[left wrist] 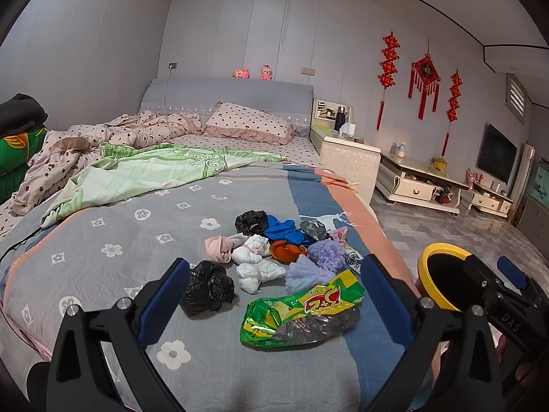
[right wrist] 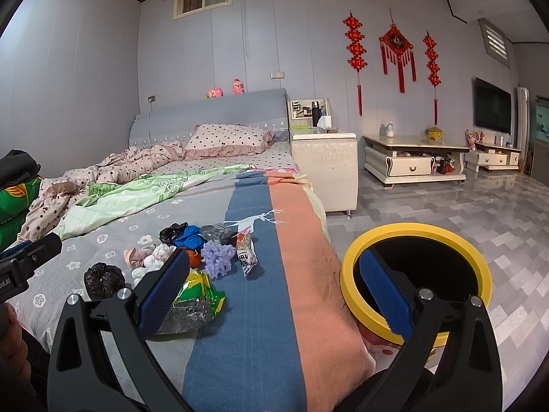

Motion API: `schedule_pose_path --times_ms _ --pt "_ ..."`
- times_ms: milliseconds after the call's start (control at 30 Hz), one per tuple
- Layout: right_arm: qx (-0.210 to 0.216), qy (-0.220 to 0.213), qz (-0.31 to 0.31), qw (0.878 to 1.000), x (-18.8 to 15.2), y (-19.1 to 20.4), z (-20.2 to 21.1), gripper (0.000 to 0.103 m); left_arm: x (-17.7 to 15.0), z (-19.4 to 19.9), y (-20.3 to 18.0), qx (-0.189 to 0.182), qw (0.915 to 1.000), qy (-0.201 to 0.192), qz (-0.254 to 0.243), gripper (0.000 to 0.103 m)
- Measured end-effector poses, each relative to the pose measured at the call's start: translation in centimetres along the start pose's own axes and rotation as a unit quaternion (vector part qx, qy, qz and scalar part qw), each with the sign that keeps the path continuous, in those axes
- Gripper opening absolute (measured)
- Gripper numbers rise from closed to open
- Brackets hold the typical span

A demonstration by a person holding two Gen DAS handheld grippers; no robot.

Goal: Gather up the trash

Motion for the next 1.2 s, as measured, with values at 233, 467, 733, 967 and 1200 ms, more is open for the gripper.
schedule_pose_path --times_ms 233,467,733,967,1200 --pt "0.000 0.001 -0.001 1.000 -0.05 0.00 0.04 0.095 -0.01 -0.02 -0.01 0.000 1.0000 0.001 0.000 0.096" --pt "0.000 0.002 -0.001 1.000 -0.07 -0.03 -0.04 0.095 -0.02 -0.04 0.00 0.000 1.0000 0.001 0.001 0.096" --pt "0.000 0.003 -0.001 1.000 -0.14 0.03 -0.04 0.095 -0.03 -0.07 0.01 0.000 1.0000 0.002 0.000 0.096" --pt "0.000 0.004 -0.002 1.000 -0.15 -0.01 -0.17 0.095 -0.03 -0.08 0.03 0.000 1.0000 0.003 0.001 0.096" --pt "0.000 0.005 -0.003 1.000 -0.18 -0.02 -0.21 0.095 -0.13 -0.17 -0.08 0.000 1.0000 0.003 0.001 0.096"
Point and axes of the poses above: each gripper's, at about its wrist camera, not at the fingertips, and z roughly against the way its jaws point, y to its left, x to its top, the point moved 10 cm from there along -z, roughly the way its jaws point, and after that the axes turned 13 degrees about x, right-handed, at the moved point
